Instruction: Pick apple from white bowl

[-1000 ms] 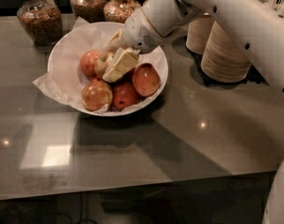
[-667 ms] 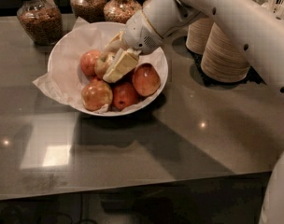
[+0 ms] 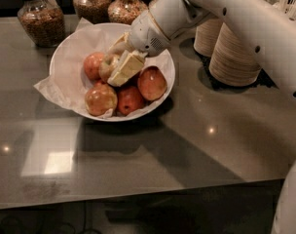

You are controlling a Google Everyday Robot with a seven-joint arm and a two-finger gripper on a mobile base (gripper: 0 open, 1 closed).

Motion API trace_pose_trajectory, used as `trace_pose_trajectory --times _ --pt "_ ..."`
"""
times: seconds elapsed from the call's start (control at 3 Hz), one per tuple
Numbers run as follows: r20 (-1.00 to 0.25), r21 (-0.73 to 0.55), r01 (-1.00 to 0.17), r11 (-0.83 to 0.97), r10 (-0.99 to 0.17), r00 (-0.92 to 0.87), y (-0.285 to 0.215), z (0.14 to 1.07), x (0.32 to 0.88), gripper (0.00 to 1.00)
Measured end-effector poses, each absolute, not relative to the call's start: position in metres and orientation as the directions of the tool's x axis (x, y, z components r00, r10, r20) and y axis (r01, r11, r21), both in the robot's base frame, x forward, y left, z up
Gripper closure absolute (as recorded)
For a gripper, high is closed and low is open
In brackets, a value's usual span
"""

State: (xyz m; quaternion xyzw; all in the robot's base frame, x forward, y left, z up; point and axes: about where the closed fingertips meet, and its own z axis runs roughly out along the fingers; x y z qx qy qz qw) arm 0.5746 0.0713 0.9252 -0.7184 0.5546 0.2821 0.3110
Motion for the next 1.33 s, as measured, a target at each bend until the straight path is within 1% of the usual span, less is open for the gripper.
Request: trace_pose_trajectory --times 0.33,0.67,1.0,1.33 --pt "-0.779 -0.206 -0.958 -0.199 -0.559 0.284 0.071 0.961 0.565 1.0" --pt "-0.797 -0.282 -0.942 -0.181 -0.502 0.336 0.059 1.0 0.556 1.0" --pt "-0.807 -0.367 -0.921 -0.131 -0.448 0.385 0.026 1.047 0.541 1.0" --pt "-0.807 -0.367 -0.921 -0.131 -0.448 0.385 0.025 1.047 0.541 1.0"
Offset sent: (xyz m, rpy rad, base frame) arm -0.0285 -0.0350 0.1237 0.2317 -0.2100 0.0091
